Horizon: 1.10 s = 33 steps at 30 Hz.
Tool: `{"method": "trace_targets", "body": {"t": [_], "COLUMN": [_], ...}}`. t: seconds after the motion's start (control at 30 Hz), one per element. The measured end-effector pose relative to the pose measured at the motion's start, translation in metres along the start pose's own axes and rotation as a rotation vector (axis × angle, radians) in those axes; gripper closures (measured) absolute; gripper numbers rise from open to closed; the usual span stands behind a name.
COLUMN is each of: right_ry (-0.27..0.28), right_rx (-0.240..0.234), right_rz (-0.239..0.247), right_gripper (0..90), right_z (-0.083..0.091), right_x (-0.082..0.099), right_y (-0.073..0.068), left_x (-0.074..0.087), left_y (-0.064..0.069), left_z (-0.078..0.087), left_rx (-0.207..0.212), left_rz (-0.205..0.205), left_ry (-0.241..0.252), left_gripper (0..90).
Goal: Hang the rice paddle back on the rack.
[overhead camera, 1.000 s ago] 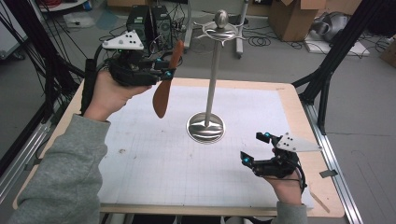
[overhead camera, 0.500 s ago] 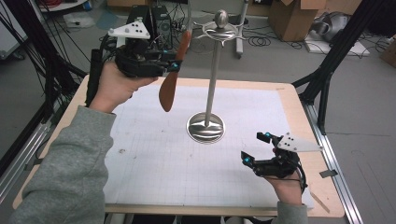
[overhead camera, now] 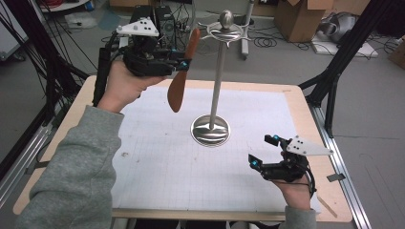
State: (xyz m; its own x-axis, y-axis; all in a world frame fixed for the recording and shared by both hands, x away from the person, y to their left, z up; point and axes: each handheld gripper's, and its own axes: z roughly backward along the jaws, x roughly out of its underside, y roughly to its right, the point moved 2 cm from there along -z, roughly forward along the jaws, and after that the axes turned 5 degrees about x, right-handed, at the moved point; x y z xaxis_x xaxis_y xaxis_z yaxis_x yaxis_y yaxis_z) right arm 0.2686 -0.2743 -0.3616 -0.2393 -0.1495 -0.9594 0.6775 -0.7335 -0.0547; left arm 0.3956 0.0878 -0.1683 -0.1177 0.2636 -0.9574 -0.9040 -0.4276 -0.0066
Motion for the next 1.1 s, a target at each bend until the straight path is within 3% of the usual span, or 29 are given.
{"method": "trace_targets", "body": {"t": [0.2, 1.1], "right_ry": [0.004, 0.007], "right_rx": [0.002, 0.007], "right_rz": [-0.001, -0.004], "right_gripper": [7.7, 7.7], "right_z": [0.002, 0.004], "right_x": [0.0, -0.001], "right_y": [0.001, 0.002], "left_x": [0.0, 0.002], "left_y": [0.0, -0.002], "left_z": [-0.004, -0.019], "left_rx": [0.01, 0.016], "left_rz": [0.007, 0.023], "left_ry": [0.015, -0.003], "left_gripper": [65.0, 65.0]}}
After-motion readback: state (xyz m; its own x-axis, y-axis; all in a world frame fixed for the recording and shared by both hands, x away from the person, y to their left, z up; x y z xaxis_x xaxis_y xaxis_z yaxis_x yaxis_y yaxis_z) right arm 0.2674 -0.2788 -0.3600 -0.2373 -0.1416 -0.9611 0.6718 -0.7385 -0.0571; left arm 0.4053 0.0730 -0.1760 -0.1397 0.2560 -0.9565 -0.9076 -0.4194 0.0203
